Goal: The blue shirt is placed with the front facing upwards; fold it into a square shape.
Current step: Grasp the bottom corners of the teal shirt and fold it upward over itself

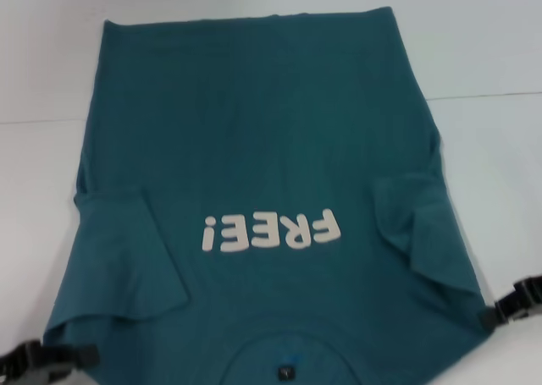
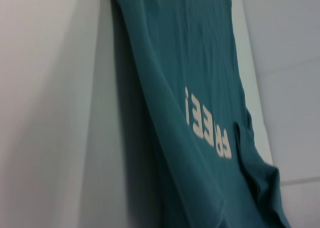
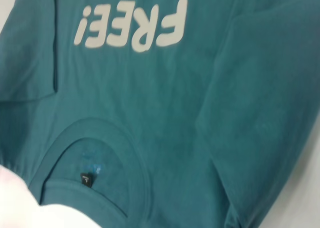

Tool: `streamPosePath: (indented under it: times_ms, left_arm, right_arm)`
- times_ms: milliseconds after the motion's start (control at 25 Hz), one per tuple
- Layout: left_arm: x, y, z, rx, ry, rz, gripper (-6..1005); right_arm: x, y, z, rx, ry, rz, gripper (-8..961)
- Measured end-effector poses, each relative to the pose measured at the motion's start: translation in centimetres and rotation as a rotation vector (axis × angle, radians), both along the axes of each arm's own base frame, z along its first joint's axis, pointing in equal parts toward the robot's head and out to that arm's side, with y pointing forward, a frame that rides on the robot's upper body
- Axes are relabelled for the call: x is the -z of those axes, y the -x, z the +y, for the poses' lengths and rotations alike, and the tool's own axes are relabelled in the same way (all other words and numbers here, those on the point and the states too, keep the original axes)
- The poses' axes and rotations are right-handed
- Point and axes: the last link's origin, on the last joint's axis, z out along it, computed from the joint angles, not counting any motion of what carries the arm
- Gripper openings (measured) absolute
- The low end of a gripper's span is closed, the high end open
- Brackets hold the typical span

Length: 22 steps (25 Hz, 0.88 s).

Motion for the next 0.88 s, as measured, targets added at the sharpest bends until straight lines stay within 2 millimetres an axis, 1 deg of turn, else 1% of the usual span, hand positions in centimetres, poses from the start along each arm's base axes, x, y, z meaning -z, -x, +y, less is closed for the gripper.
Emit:
streamPosePath:
  times_ms: [120,320,440,560,680,760,880]
  left_arm:
    - [-0.1,0.1,-1.4,0.020,0.061,0.004,43]
    - [0.0,-0.4,-3.6,0.089,0.154,-0.020,43]
    - [0.2,-0.3,-4.4,0.097,0.188,-0.020,43]
    - [0.5,-0.2,-5.1,0.110,0.229,-0.009,43]
    - [0.5,-0.2,-5.4,0.134,0.236,-0.013,43]
    - [0.5,-0.5,-5.3,0.148,0.223,-0.028,43]
    - [0.3,-1.4,-4.2,0.179,0.198,-0.063,44]
  right_arm:
    - [0.1,0.1,-1.0,-0.014,0.056,0.017,73]
    - [0.1,0.1,-2.7,-0.034,0.139,0.057,79]
    - [0.4,-0.2,-3.7,-0.046,0.178,0.072,83]
    - [0.5,-0.9,-4.6,-0.036,0.207,0.054,87]
    - [0.5,-1.4,-5.1,-0.023,0.213,0.044,90]
    - [0.6,-1.4,-5.2,-0.028,0.203,0.059,93]
    - [0.7,-0.7,-4.6,-0.060,0.161,0.119,96]
